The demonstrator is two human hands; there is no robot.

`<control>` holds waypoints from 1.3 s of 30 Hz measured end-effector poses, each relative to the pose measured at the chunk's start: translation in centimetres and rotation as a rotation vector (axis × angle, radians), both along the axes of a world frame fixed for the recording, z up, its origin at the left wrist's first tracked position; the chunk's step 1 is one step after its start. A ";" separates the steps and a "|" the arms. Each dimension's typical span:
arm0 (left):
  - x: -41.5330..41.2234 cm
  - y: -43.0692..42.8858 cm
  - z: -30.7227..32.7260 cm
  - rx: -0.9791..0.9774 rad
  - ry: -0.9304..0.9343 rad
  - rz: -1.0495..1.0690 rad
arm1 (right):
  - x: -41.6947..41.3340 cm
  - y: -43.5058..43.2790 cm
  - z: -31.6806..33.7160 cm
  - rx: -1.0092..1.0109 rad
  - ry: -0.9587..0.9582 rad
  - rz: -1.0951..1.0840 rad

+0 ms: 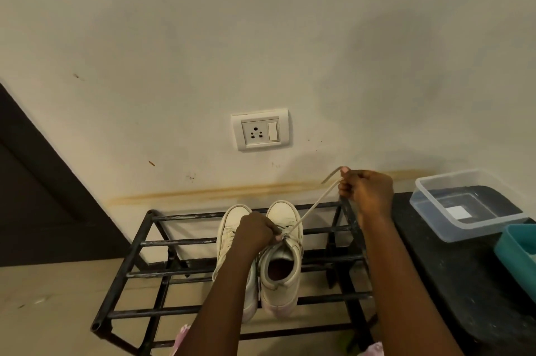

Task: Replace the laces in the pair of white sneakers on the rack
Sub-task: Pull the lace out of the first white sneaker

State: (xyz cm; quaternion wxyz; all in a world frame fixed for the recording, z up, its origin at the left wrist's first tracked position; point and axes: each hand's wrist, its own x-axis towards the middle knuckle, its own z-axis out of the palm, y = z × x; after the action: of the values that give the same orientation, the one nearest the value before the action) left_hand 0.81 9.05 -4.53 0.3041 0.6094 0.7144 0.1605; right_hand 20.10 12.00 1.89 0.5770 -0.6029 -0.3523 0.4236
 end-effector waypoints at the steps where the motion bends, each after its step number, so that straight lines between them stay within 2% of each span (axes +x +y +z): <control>1: 0.1 0.1 0.0 0.003 0.005 0.000 | 0.4 0.0 0.4 0.018 0.003 -0.008; 7: 0.3 0.1 0.0 0.018 0.003 0.039 | -0.3 -0.3 2.2 0.120 -0.046 -0.067; 12: -0.1 -0.3 -0.2 0.024 -0.017 0.109 | 0.2 0.0 3.1 0.227 0.135 -0.215; 16: -0.7 -0.8 -0.1 0.034 -0.018 0.027 | -0.8 0.3 1.3 0.173 0.127 -0.081; 20: -0.7 -1.1 0.1 0.057 -0.019 -0.001 | -2.4 0.1 -1.8 0.054 -0.058 0.166; 24: 0.0 -1.3 0.2 0.062 -0.016 -0.032 | -3.4 -0.6 -4.0 -0.046 -0.652 0.533; 28: 0.1 -1.5 0.1 0.030 0.005 -0.074 | -4.2 -1.9 -5.4 -0.207 -0.922 0.771; 32: 0.2 -1.6 -0.2 0.126 0.081 -0.015 | -5.0 -2.7 -6.1 -0.178 -1.000 0.743; 36: 0.5 -1.7 -0.1 0.154 0.095 0.041 | -5.3 -2.7 -6.5 -0.162 -0.964 0.722; 38: 0.6 -1.3 0.5 0.164 0.033 0.103 | -5.3 -2.5 -6.6 -0.170 -0.954 0.754; 39: 0.7 -1.0 1.0 0.172 -0.083 0.162 | -5.3 -2.5 -6.5 -0.179 -0.951 0.765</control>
State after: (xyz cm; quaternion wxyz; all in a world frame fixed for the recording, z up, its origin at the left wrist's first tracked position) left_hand 1.52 8.00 -3.58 0.2660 0.5663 0.7317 0.2704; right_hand 14.84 9.54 -4.64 0.1110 -0.6028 -0.7253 0.3135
